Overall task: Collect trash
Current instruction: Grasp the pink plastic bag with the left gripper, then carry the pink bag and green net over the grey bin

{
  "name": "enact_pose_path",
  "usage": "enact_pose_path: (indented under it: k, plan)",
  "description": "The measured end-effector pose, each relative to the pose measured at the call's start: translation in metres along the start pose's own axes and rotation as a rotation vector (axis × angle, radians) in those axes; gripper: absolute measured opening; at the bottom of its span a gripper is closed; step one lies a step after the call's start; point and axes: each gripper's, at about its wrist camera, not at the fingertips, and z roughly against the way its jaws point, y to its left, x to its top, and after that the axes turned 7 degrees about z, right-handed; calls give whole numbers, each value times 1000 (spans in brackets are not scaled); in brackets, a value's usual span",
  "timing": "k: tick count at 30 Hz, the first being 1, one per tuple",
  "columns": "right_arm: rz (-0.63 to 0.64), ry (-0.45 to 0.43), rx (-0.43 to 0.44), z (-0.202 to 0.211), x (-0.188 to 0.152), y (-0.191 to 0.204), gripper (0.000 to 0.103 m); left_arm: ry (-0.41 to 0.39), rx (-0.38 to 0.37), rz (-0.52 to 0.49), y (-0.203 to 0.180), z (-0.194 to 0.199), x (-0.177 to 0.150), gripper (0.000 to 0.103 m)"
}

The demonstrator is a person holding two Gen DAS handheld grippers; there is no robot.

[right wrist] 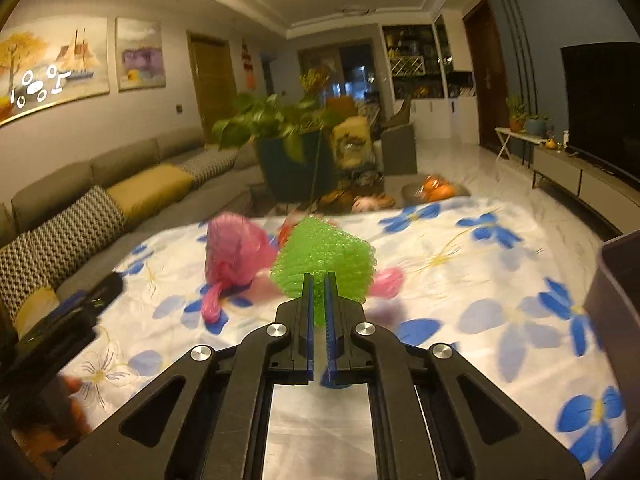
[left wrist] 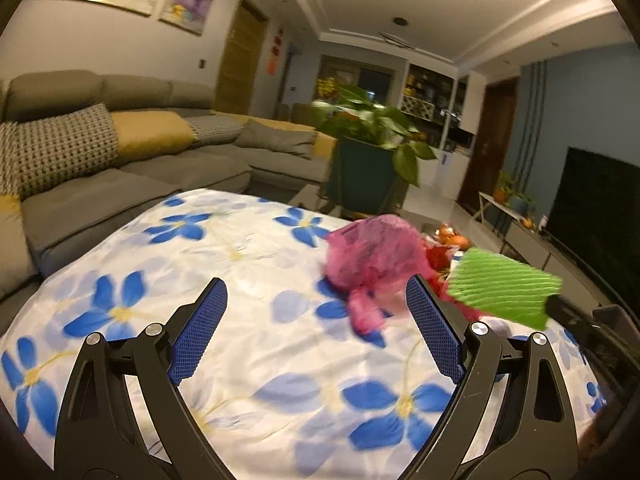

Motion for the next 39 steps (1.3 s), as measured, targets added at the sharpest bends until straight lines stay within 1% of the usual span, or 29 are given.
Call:
enact_pose_path:
  k: [2,4,6,9,11,13,14,16,17,19,20,21,22,24,26,29,33,39]
  plan:
    - [-10,-17,-9,8,1,-8,6,13,-27,-8,-10,-16,6,89]
    - [-13,-26,-19,11,2,-15,6,26,-36,-32,-21,-35,10,89]
    - [-18,-34,-31,12,3,-22,6,30,-22,-59,-30,-50,12,89]
    - [-32,-39,-42,14,2,-33,6,42,-25,-90,-37,-73,12,89]
    - [-39,-43,-53,15,2,-39,6,80,-29,-68,-33,-88,12,86]
    - [-44,-49,-62,15,3,-45,6,109,-17,-39,-28,-99,13,78]
    - [-47,-51,-64,16,3,-46,6,131,-16,-28,-25,-105,12,76]
    - [-51,-52,-72,14,2,-50,6,171,-18,-29,-25,-115,11,63]
    - [-51,-51,-76,13,2,-51,6,206,-17,-40,-27,-122,8,59]
    - [-55,-48,-80,11,1,-53,6,247,-22,-47,-27,-130,6,37]
    - [-58,-46,-82,11,1,-54,6,272,-21,-45,-26,-135,4,31]
    - [-62,-45,-84,10,0,-55,6,290,-23,-40,-25,-137,3,19]
    - [-65,-44,-87,10,0,-55,6,308,-30,-31,-23,-141,1,10]
    - [-71,-41,-92,10,1,-57,6,321,-33,-16,-19,-144,0,5]
    - [-75,-42,-94,11,1,-60,6,312,-34,-9,-17,-143,-1,2]
    - [-77,-44,-99,16,1,-62,6,271,-32,-11,-17,-130,0,0]
    - [-79,-53,-101,25,3,-62,6,227,-43,-19,-20,-104,1,0]
    - [-83,-83,-110,50,8,-67,6,170,-52,-36,-25,-59,4,0]
